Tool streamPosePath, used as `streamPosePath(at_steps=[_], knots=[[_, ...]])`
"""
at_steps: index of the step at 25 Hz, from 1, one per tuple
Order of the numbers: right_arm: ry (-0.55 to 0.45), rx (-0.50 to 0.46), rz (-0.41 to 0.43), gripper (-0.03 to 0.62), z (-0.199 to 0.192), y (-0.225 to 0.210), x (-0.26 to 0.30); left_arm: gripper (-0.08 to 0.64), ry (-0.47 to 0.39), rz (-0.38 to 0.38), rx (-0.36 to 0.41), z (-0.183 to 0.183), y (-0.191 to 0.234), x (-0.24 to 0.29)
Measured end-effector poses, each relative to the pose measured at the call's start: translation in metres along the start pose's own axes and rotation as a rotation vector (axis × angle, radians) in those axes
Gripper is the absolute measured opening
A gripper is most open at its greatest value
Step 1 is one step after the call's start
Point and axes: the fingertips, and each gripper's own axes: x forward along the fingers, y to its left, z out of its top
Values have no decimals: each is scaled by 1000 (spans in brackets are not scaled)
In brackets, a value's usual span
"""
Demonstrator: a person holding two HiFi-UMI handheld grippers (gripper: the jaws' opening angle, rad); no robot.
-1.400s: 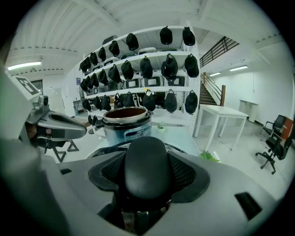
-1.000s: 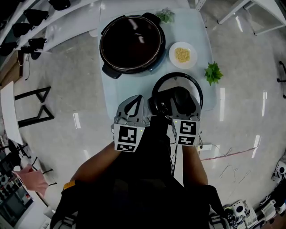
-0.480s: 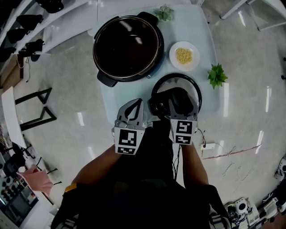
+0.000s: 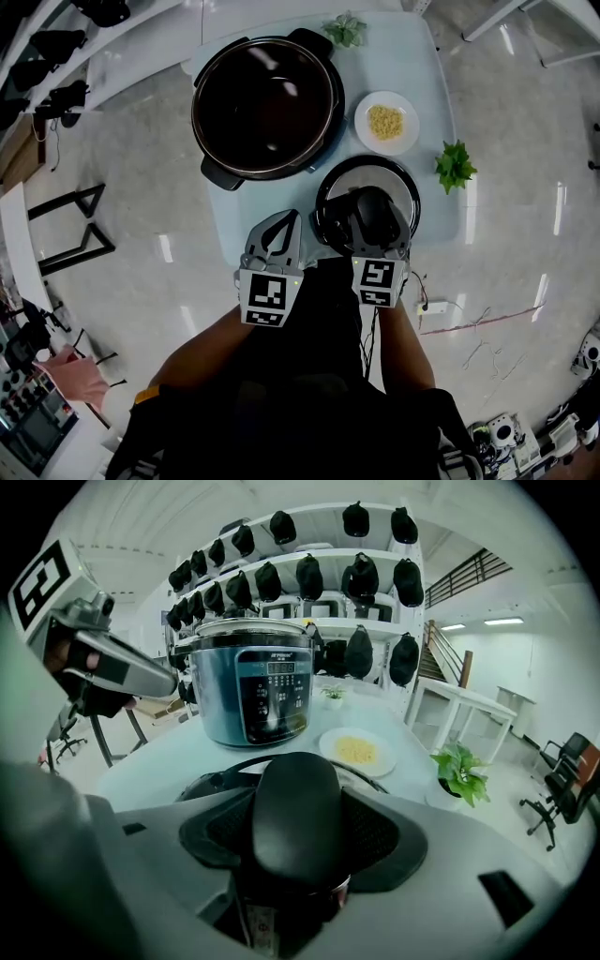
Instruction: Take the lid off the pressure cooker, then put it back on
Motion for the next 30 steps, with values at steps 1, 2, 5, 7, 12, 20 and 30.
streamPosePath(at_steps=[1,2,5,7,12,20,30], knots=[[-1,-5,-2,291,0,0,0,8,-2,-2,1,2,-1,0],[-2,-9,-2,291,0,0,1,8,-5,-3,2,3,-1,1],[8,-21,-4,293,-1,1,2,8,-16,-8,3,8,-4,1],[30,-34,-5,295,-1,0,2,8,-26,-13,3,13,-7,-1],[54,-19,-10,296,8,-2,-11,8,-64,-16,-1,27,-13,-17],[-58,80,-35,285,60,-2,-66,8,-123,-6,-27,40,-13,-58],[-135,142,-25,139,98,42,-147,7,-218,20,-64,54,-9,-141]])
